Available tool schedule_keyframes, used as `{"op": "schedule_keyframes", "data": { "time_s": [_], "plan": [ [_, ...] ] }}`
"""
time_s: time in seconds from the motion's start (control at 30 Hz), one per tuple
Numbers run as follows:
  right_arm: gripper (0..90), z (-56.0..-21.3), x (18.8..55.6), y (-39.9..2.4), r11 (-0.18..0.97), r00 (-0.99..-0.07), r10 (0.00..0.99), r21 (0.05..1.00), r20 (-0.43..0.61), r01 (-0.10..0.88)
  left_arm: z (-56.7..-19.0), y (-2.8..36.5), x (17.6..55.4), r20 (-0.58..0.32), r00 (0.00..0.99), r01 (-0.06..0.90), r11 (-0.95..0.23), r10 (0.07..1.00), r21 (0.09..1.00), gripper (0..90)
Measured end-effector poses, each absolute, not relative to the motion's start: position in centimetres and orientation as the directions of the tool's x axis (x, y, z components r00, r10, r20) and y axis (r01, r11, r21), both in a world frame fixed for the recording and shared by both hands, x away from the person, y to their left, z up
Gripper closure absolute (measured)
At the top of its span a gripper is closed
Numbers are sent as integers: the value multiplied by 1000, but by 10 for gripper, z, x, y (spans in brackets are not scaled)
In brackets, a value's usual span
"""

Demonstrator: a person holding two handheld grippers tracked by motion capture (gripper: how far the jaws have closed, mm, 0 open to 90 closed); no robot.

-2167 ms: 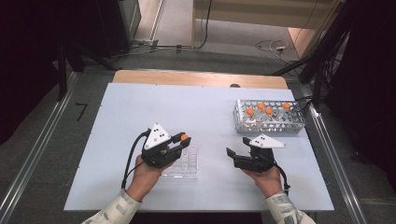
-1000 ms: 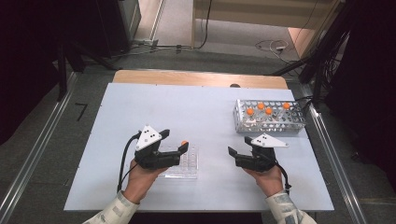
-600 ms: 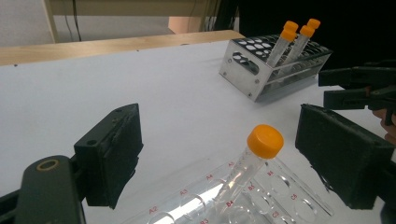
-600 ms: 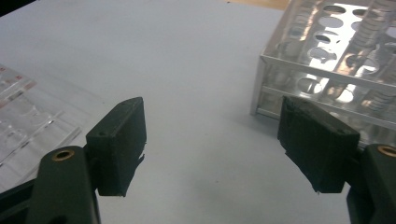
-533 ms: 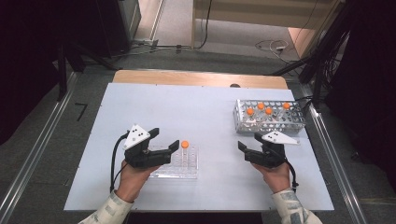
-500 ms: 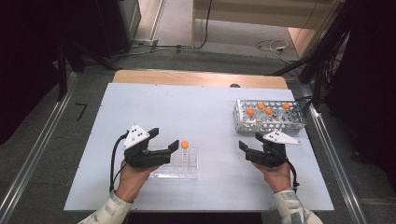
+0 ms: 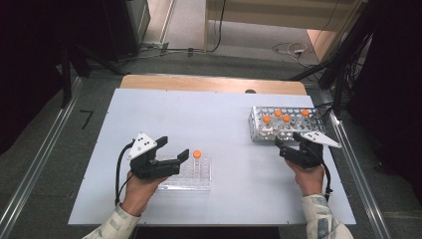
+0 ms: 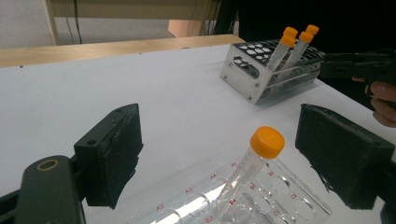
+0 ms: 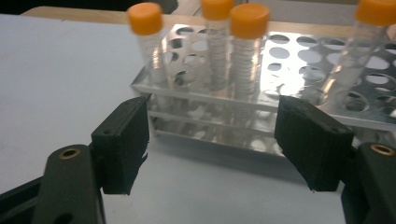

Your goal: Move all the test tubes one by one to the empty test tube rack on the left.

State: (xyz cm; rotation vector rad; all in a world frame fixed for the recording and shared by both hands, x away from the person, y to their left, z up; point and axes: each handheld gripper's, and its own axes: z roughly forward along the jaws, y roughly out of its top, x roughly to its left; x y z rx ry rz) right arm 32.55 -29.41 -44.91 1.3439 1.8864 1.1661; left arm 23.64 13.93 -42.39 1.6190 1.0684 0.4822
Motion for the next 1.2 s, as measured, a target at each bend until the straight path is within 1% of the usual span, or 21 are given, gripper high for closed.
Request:
{"op": "schedule_keyframes", "data": {
  "time_s": [0.13, 0.27, 0.43, 0.7, 1.2],
  "plan": [
    [286, -449, 337, -296, 117, -321, 946, 883, 39, 454, -424, 140, 237, -210, 509, 396, -10, 835, 918, 144],
    [309, -450, 344, -295, 120, -312, 950, 886, 30, 448, -424, 141, 237, -217, 509, 396, -3, 833, 918, 144],
    [409, -451, 356, -291, 110, -301, 953, 896, 27, 430, -424, 142, 237, -220, 506, 396, 2, 834, 918, 144],
    [541, -457, 370, -288, 113, -279, 960, 892, 15, 437, -424, 141, 238, -221, 507, 398, 1, 833, 917, 145],
    [663, -459, 372, -285, 141, -297, 955, 896, -11, 420, -425, 142, 238, -221, 503, 399, 2, 836, 917, 146]
  ]
}}
